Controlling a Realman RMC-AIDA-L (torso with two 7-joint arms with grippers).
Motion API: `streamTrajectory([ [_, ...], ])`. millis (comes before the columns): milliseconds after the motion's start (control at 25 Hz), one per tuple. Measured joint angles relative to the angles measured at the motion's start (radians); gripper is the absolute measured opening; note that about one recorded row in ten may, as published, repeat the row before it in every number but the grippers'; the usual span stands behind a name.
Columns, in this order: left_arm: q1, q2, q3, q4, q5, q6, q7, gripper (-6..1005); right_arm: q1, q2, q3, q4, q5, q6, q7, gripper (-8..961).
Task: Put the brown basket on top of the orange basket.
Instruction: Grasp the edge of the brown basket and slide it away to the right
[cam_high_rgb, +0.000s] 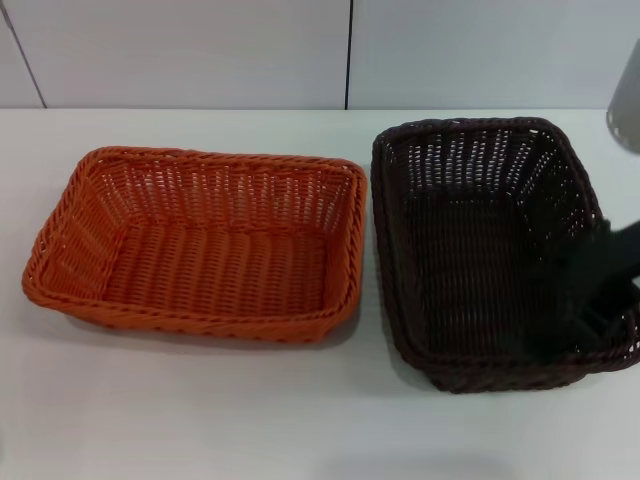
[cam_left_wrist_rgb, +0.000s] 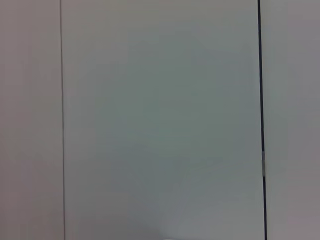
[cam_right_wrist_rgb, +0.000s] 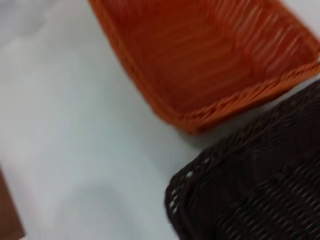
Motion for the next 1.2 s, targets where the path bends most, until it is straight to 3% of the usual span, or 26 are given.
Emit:
streamTrajectory([
  [360, -0.017, 0.000, 0.008, 0.009, -0.011, -0.005, 0.000, 757, 0.033, 0.005, -0.061, 0.094, -0.033, -0.042, -0.055, 729],
  [920, -0.027, 0.000, 0.025, 0.013, -0.012, -0.007, 0.000, 757, 0.095, 0.012, -0.185, 0.327, -0.134, 0.113, -0.089, 712],
  [1200, -0.027, 0.003, 0.025, 0.014, -0.012, -0.007, 0.000, 757, 0.084, 0.014, -0.251, 0.323, -0.193, 0.153, -0.086, 704],
])
